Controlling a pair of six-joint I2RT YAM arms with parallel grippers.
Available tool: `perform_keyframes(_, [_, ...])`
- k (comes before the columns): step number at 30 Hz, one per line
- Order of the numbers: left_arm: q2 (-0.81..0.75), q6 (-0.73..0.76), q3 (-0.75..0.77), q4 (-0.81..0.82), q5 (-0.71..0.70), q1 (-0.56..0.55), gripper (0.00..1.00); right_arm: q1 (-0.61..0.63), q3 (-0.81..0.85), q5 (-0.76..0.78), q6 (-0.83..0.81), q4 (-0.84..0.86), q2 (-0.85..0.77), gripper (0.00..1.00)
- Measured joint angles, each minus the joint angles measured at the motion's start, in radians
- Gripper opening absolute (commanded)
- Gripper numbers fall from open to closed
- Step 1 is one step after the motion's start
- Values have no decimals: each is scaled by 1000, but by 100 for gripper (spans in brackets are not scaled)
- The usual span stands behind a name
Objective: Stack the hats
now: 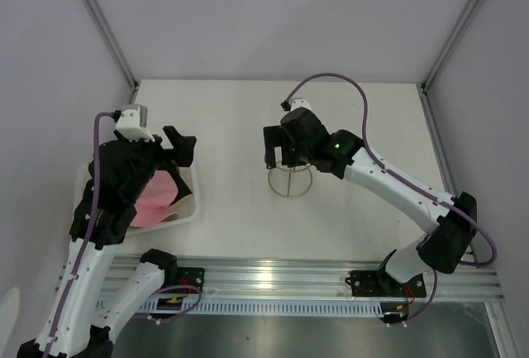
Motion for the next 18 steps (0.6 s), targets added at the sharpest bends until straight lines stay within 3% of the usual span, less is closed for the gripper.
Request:
perform_keyframes(8, [31, -86, 8, -42, -128, 20, 100, 7, 37, 94, 8, -106, -132, 99])
perform_keyframes(13, [76, -246, 77, -230, -407, 46, 99, 10, 26, 106, 2, -108, -317, 100])
perform_keyframes(18, [78, -357, 107, -405, -548, 74, 100, 11, -76, 120, -27, -60, -538, 99])
